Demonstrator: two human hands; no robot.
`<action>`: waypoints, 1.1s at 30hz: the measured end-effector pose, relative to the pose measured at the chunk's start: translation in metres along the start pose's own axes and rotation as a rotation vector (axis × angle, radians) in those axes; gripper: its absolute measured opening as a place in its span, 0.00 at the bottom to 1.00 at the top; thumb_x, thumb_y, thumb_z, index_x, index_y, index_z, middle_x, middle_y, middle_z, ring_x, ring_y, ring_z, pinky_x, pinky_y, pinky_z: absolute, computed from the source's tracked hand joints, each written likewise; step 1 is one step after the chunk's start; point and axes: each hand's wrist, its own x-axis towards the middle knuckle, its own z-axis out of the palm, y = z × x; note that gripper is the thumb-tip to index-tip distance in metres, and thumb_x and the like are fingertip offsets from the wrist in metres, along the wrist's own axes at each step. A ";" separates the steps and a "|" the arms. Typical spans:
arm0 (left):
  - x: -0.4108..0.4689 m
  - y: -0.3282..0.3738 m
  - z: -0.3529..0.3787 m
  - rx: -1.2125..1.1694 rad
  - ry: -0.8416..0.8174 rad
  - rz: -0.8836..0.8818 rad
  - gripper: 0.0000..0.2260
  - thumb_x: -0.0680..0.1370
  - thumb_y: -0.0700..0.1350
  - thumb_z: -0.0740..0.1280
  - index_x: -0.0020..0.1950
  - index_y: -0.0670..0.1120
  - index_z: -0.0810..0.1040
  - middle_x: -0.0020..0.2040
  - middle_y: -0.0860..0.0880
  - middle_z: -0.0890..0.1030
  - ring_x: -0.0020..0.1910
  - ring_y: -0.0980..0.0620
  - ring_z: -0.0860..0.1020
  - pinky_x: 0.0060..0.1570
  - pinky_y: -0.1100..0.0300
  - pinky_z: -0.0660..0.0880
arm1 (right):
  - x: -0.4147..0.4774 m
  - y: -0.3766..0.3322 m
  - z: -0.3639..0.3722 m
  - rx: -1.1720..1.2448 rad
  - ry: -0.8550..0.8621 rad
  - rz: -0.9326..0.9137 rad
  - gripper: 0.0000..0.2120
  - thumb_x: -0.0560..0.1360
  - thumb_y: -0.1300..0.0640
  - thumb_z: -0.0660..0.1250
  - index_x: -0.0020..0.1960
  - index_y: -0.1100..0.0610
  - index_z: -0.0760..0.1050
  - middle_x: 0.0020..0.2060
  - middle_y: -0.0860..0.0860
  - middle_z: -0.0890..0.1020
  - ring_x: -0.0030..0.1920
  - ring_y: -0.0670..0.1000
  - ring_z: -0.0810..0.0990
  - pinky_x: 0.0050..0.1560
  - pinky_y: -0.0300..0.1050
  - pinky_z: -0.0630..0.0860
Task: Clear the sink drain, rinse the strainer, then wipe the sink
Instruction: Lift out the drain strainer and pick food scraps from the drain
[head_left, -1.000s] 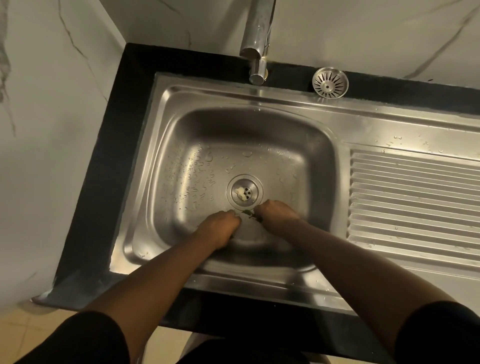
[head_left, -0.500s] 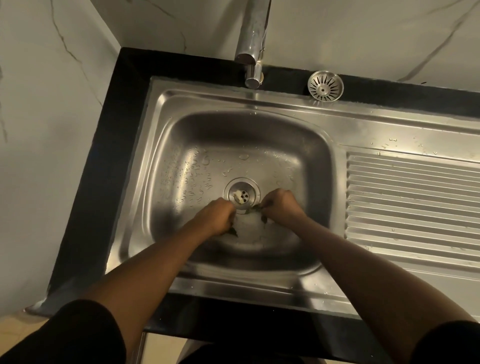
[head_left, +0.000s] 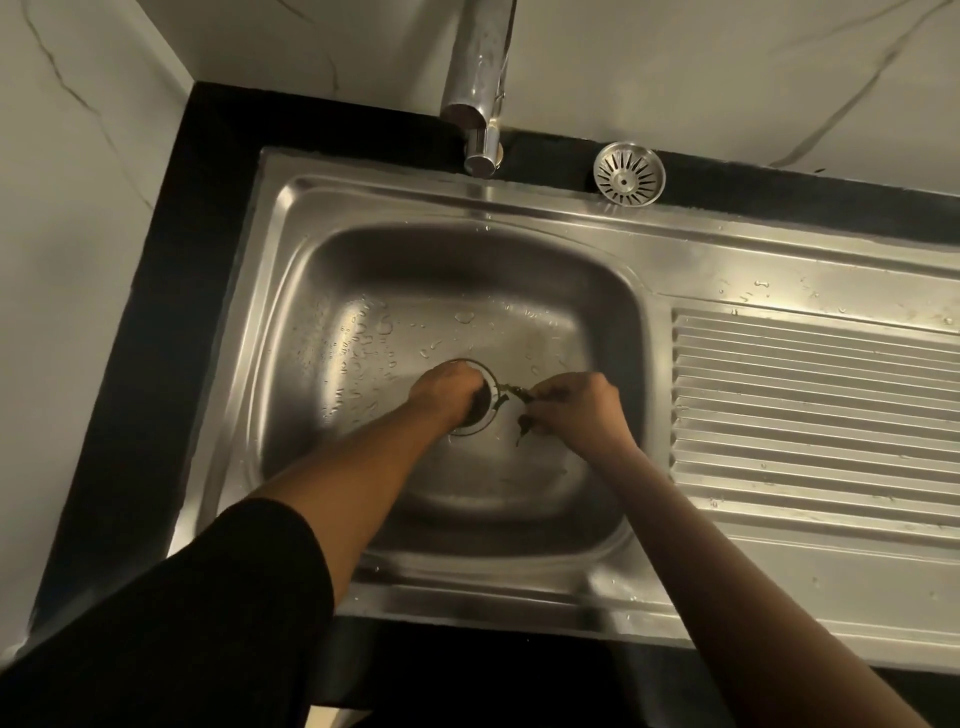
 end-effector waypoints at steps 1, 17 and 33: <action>0.001 0.002 0.000 -0.010 0.000 -0.012 0.13 0.81 0.40 0.70 0.65 0.43 0.83 0.63 0.42 0.83 0.63 0.44 0.81 0.59 0.53 0.76 | -0.001 0.001 -0.003 0.007 0.024 -0.006 0.07 0.73 0.66 0.79 0.49 0.59 0.87 0.38 0.49 0.87 0.30 0.39 0.85 0.32 0.28 0.78; -0.043 -0.022 -0.029 -0.313 0.233 -0.153 0.07 0.76 0.35 0.76 0.51 0.44 0.89 0.48 0.45 0.89 0.40 0.53 0.84 0.44 0.62 0.79 | 0.038 0.003 0.035 -0.602 -0.229 -0.173 0.22 0.75 0.66 0.74 0.66 0.51 0.77 0.45 0.50 0.78 0.43 0.52 0.79 0.37 0.35 0.71; -0.105 -0.029 -0.032 -0.474 0.245 -0.119 0.08 0.74 0.36 0.77 0.50 0.46 0.90 0.43 0.48 0.88 0.37 0.58 0.82 0.36 0.71 0.72 | 0.032 0.011 0.060 -0.715 -0.161 -0.169 0.06 0.79 0.65 0.68 0.53 0.59 0.83 0.46 0.55 0.84 0.49 0.57 0.84 0.49 0.48 0.82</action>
